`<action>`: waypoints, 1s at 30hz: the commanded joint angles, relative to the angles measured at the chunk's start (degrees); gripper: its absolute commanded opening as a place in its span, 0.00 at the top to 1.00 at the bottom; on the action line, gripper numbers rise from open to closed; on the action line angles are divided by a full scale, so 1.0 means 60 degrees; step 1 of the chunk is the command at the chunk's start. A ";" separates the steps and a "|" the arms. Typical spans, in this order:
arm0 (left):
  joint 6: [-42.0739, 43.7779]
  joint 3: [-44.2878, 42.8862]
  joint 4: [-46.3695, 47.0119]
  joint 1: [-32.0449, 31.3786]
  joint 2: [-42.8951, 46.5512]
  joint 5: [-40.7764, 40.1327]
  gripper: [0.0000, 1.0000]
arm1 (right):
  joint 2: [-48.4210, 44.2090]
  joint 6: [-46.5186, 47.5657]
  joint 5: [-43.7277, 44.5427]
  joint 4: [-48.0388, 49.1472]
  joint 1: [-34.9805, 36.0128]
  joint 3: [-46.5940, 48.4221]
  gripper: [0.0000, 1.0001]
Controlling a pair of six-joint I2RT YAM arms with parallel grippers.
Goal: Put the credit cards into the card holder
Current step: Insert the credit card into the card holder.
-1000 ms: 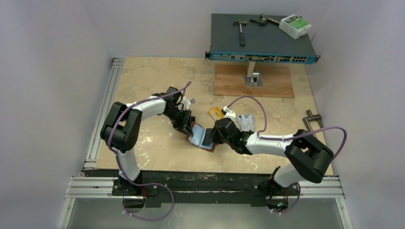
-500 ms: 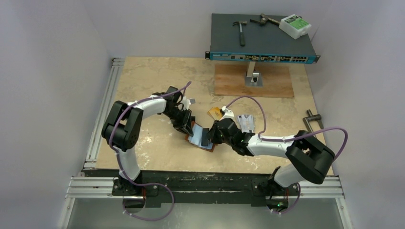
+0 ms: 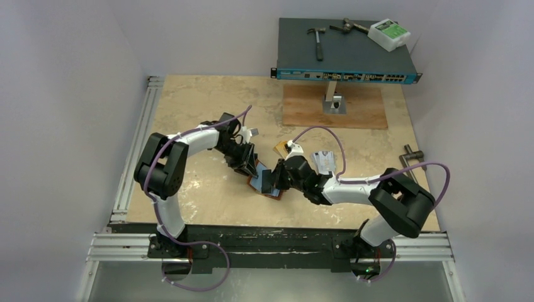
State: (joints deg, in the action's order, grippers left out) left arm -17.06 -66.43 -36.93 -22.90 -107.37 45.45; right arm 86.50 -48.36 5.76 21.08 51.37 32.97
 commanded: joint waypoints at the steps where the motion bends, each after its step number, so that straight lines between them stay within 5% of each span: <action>1: 0.0002 -0.0324 0.0125 0.0103 -0.0107 0.0616 0.77 | 0.0294 0.0219 -0.0140 0.0464 0.0065 0.0434 1.00; 10: 0.0220 -0.0436 -0.0114 0.0081 -0.0809 0.0019 0.77 | 0.0334 0.0159 -0.0140 0.0707 0.0065 0.0525 1.00; 17: 0.0154 -0.0441 -0.0035 0.0099 -0.0917 0.0329 1.00 | -0.0262 -0.0435 -0.0436 0.1520 -0.0009 -0.0508 1.00; 22: -0.0099 -0.0374 0.0328 0.0131 -0.0572 0.1120 1.00 | -0.0472 -0.0880 -0.1889 0.4784 -0.0756 -0.2341 1.00; 30: -0.0330 -0.0635 0.0602 0.0155 -0.0129 0.3122 1.00 | 0.1594 -0.1988 -0.4400 0.9672 -0.1966 -0.3641 1.00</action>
State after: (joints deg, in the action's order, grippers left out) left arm -17.89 -67.44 -35.18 -22.50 -111.81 53.76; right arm 92.14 -56.47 -12.16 57.21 40.21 13.72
